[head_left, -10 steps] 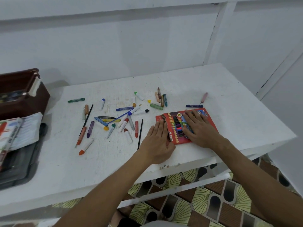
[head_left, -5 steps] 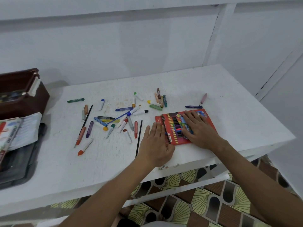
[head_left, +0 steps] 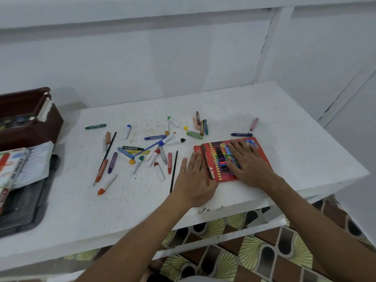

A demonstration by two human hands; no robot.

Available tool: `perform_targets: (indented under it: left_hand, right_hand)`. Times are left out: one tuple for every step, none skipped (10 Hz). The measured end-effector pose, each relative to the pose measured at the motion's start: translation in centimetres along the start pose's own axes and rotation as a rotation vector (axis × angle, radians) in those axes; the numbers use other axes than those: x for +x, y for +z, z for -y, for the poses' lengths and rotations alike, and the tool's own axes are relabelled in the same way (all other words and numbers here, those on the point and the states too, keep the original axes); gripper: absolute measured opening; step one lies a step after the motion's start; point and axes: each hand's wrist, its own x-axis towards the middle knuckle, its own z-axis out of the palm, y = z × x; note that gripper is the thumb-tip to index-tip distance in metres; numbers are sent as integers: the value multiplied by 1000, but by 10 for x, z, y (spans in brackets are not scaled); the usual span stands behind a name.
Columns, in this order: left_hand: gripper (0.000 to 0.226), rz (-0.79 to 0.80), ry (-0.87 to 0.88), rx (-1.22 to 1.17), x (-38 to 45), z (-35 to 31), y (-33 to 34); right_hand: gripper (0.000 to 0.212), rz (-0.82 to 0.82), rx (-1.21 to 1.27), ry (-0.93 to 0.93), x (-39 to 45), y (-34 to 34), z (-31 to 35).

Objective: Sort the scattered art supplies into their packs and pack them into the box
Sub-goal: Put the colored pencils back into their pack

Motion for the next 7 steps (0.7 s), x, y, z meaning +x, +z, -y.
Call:
perform_targets:
  left_hand:
    - [78, 28, 29, -44, 4, 2, 1]
    - [81, 26, 6, -58, 2, 7, 1]
    - [91, -40, -78, -63, -1, 5, 0]
    - [84, -51, -107, -109, 2, -1, 0]
    - [80, -40, -121, -138, 6, -2, 0]
    - [92, -27, -132, -104, 3, 3, -3]
    - [93, -54, -130, -88, -8, 1, -5]
  right_hand:
    - [76, -9, -4, 2, 0, 0, 1]
    - [77, -10, -5, 1, 0, 0, 1]
    - [77, -12, 3, 0, -1, -1, 1]
    - [76, -9, 0, 0, -1, -2, 2]
    - [76, -14, -12, 6, -1, -1, 3]
    - [76, -14, -8, 7, -1, -1, 3]
    - [76, -23, 7, 10, -1, -1, 3]
